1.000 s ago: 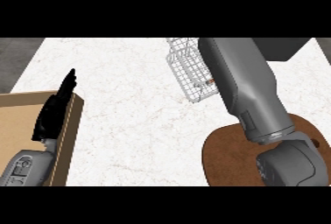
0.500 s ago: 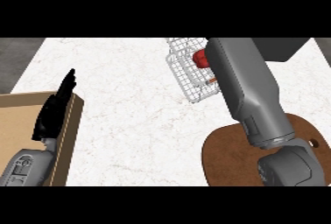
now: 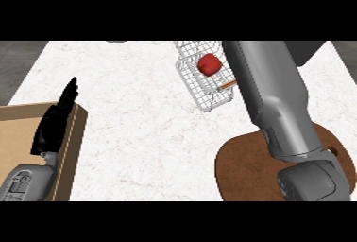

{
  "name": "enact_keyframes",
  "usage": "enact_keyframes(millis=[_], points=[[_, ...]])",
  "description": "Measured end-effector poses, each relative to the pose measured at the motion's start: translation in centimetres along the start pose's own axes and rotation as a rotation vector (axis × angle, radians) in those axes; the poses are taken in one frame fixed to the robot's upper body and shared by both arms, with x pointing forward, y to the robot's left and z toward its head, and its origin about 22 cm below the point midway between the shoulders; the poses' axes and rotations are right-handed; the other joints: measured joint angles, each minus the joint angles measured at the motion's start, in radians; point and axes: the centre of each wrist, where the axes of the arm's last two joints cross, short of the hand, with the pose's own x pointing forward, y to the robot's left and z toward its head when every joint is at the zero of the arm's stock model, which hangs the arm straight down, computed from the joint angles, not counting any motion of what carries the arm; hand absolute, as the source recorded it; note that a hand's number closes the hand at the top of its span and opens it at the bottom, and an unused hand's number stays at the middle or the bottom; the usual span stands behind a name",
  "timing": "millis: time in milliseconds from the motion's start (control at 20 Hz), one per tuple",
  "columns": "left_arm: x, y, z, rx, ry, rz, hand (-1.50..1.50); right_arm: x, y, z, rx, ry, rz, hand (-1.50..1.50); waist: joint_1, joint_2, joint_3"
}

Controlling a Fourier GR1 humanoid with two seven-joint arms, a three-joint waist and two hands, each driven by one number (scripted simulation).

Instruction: Pick the bell pepper from the cutting board and place it in the tiered basket

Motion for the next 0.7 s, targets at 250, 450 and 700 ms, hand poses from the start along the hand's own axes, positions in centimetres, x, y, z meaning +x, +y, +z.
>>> enact_keyframes(millis=[250,450,700], points=[[-0.5,0.1,0.4,0.009,0.012,0.001,0.0,-0.7,-1.1,-1.3,-0.015,0.074,-0.084,-1.5,-0.015,-0.012,0.0],[-0.6,0.3,0.3,0.015,0.023,-0.002,0.0,-1.7,-1.5,-1.7,-0.013,0.111,-0.132,-1.5,-0.024,-0.022,0.001],[-1.0,0.7,0.4,0.019,0.037,-0.007,0.0,-3.0,-2.1,-1.6,-0.028,0.11,-0.193,-1.5,-0.038,-0.036,0.001]])
